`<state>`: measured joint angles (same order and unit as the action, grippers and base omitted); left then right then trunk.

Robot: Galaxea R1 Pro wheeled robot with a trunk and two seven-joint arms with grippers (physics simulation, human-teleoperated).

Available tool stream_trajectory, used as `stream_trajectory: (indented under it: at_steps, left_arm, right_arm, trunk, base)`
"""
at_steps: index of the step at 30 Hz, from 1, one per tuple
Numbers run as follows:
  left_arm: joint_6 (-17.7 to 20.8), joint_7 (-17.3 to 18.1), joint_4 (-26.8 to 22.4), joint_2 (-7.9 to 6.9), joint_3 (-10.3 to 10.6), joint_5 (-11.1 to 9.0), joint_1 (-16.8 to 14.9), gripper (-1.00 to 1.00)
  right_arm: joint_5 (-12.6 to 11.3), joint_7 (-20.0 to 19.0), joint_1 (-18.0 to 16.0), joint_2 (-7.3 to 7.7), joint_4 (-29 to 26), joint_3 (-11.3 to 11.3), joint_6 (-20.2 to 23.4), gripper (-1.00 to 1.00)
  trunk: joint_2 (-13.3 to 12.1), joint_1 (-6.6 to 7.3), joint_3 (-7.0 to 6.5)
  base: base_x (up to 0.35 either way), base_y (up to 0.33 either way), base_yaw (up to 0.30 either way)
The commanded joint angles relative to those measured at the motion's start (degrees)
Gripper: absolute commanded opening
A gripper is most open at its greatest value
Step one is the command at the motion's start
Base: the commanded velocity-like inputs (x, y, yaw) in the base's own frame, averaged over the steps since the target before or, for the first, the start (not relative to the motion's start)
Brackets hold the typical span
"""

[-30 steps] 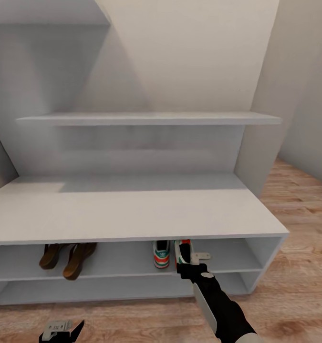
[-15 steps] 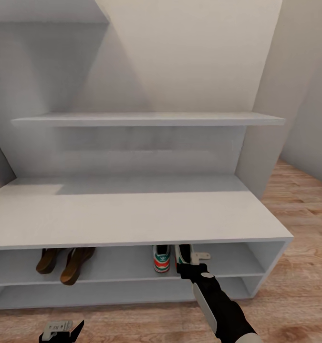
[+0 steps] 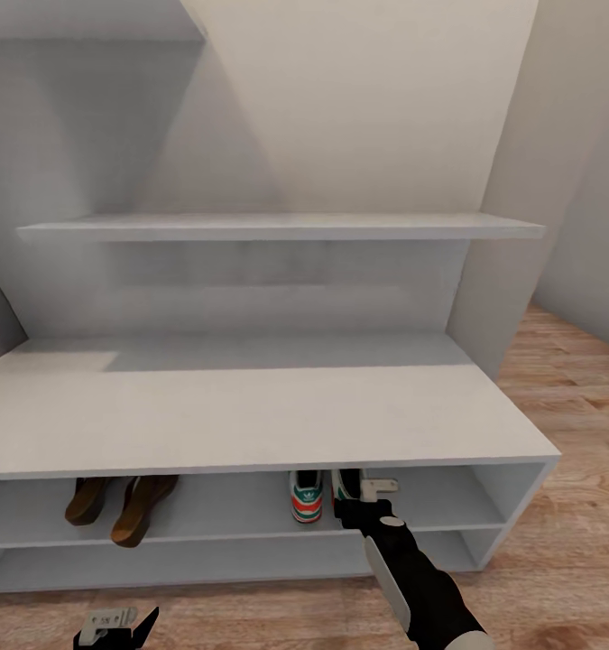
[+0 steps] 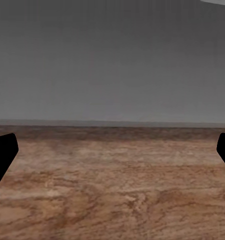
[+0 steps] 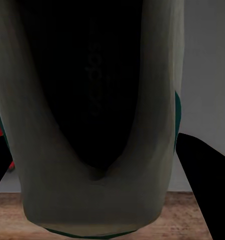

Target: Pick up the two gym shoes and the two sandals from the corridor floor and place them onto the hallstand (shoe rack) in the corridor, making sure they are on the rack and not on the floor. Arrange them so the two gym shoes are next to each other and the two sandals are next to each other.

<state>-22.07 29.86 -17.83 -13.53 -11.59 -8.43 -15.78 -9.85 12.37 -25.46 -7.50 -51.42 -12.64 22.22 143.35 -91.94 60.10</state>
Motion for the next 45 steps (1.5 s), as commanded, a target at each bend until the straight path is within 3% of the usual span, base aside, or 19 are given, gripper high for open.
stream_trajectory:
  at_steps: [1, 18, 19, 28, 45]
  left_arm:
    - [0.1, 0.5, 0.1, 0.0, -0.2, -0.4, 0.0, 1.0]
    - [0.1, 0.5, 0.1, 0.0, -0.2, -0.4, 0.0, 1.0]
    - [0.1, 0.5, 0.1, 0.0, -0.2, -0.4, 0.0, 1.0]
    - [0.1, 0.5, 0.1, 0.0, -0.2, -0.4, 0.0, 1.0]
    - [0.1, 0.5, 0.1, 0.0, -0.2, -0.4, 0.0, 1.0]
  right_arm:
    - [-0.6, 0.6, 0.0, 0.03, -0.1, -0.2, 0.2, -1.0]
    - [-0.6, 0.6, 0.0, 0.03, -0.2, -0.2, 0.2, -1.0]
    - [-0.6, 0.6, 0.0, 0.03, -0.2, -0.2, 0.2, 1.0]
    - [-0.5, 0.6, 0.0, 0.03, -0.1, -0.2, 0.2, 1.0]
    - [-0.6, 0.6, 0.0, 0.12, -0.1, -0.2, 0.2, 1.0]
  trunk:
    - [0.0, 0.01, 0.05]
    - [0.0, 0.01, 0.05]
    - [0.0, 0.01, 0.05]
    - [0.0, 0.01, 0.05]
    - [0.0, 0.01, 0.05]
  base:
    - [0.009, 0.0, 0.0]
    - [0.053, 0.029, 0.0]
    - [0.001, 0.001, 0.0]
    - [-0.033, 0.0, 0.0]
    - [-0.321, 0.0, 0.0]
